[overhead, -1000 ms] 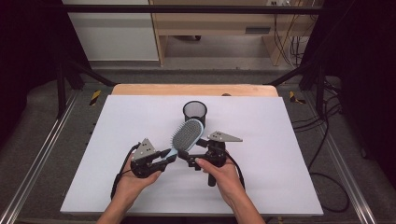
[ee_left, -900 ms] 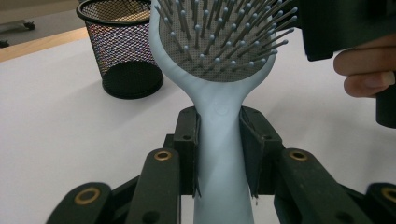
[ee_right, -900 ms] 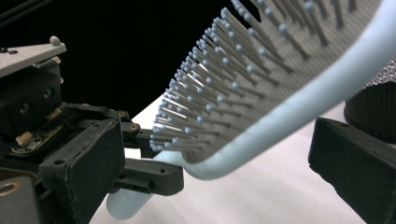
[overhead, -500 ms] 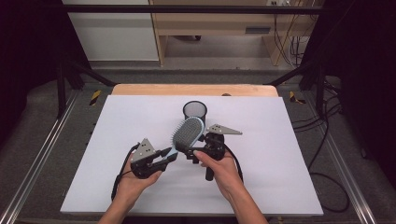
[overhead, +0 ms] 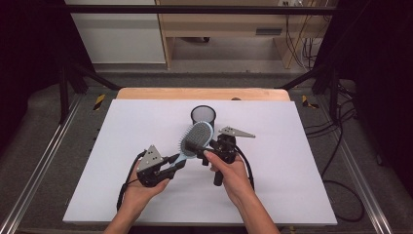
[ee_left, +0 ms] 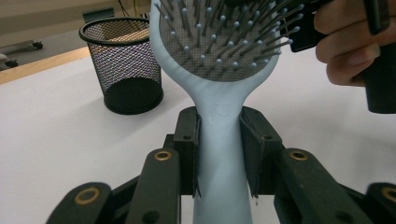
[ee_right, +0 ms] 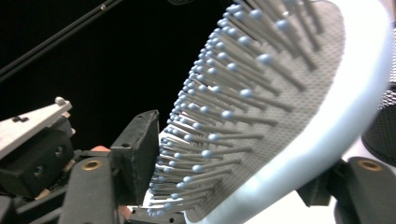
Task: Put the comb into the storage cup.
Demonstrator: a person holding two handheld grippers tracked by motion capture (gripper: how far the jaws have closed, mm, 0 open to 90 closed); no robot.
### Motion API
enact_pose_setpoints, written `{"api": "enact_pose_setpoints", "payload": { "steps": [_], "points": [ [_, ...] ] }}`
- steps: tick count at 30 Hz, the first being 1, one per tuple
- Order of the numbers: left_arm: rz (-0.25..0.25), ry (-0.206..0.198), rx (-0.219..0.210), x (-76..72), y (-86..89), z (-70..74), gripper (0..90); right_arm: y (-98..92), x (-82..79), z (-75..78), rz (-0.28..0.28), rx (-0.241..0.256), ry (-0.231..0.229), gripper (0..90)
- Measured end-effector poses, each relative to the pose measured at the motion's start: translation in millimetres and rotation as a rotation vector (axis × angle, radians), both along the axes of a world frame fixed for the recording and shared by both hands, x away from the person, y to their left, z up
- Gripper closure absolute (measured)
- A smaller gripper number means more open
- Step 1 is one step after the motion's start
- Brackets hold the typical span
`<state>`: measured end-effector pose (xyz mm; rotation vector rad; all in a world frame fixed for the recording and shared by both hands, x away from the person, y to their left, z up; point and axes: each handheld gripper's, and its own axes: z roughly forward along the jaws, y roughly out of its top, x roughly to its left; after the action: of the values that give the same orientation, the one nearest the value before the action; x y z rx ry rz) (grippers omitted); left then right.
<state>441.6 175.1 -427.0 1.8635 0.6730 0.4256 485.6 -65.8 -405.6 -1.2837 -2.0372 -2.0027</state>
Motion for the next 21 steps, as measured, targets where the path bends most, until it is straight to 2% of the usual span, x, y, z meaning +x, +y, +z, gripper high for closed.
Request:
{"api": "enact_pose_setpoints", "payload": {
  "steps": [8,15,21],
  "points": [
    [0.015,-0.011,-0.008,1.6,2.9,0.2,69.6,4.0,-0.4,7.5,0.001,0.012,-0.014,44.8],
    [0.031,-0.003,-0.021,3.5,6.3,0.0,69.7,12.5,0.2,17.1,0.012,-0.015,-0.035,50.2],
    [0.046,0.005,-0.026,5.2,9.4,-0.2,69.5,18.8,2.5,20.4,0.016,-0.029,-0.032,52.7]
  ]
}}
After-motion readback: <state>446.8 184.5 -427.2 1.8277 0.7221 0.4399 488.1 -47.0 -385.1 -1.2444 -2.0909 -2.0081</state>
